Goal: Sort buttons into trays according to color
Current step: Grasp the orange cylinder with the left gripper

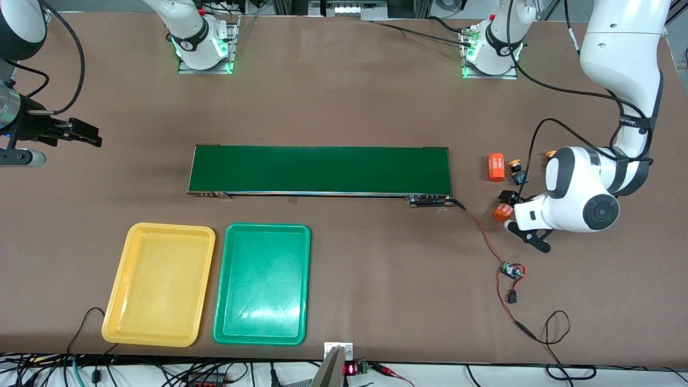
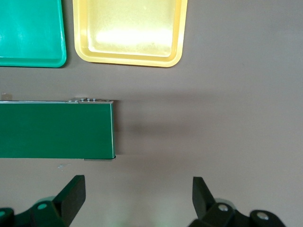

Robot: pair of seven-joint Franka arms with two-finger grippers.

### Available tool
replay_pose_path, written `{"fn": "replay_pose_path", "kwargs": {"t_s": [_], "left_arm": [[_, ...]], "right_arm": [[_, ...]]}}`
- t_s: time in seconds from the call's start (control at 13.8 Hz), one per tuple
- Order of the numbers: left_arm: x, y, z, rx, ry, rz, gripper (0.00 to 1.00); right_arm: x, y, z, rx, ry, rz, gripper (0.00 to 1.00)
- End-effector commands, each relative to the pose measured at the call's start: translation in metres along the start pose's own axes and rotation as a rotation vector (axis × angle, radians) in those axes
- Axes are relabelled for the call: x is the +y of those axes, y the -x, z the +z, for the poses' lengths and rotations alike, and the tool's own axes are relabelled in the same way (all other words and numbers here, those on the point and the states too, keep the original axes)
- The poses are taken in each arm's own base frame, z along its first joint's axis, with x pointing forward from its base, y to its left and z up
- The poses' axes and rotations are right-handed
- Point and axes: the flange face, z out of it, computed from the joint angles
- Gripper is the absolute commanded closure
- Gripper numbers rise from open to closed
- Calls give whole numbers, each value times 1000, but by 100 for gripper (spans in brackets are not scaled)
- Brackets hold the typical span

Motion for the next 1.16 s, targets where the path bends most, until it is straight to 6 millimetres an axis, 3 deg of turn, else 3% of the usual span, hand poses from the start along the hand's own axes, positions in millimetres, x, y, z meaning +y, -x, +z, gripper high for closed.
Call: {"fn": "replay_pose_path", "kwargs": {"t_s": [0.0,0.22,0.51,0.58,0.73,0.8,0.87,0.95,1.09], "left_arm": [[-8,-3,14,28,1,60,0],[-9,-4,21,30,1,63,0],[-5,-3,45,41,45,37,1],[-4,1,52,44,41,32,6],[-4,5,59,48,38,30,22],[-3,6,60,45,40,35,44],[-2,8,57,46,39,35,60],[1,8,48,49,35,40,78],[11,9,25,51,28,59,95]], "right_arm": [[1,-2,-6,11,-16,8,0],[2,-2,-4,8,-16,9,0],[2,-2,-4,8,-16,9,0],[2,-2,-4,8,-16,9,0],[2,-2,-4,8,-16,9,0],[2,-2,-4,8,-16,9,0],[2,-2,-4,8,-16,9,0],[2,-2,-4,6,-16,9,0],[2,-3,-3,6,-16,9,0]]}}
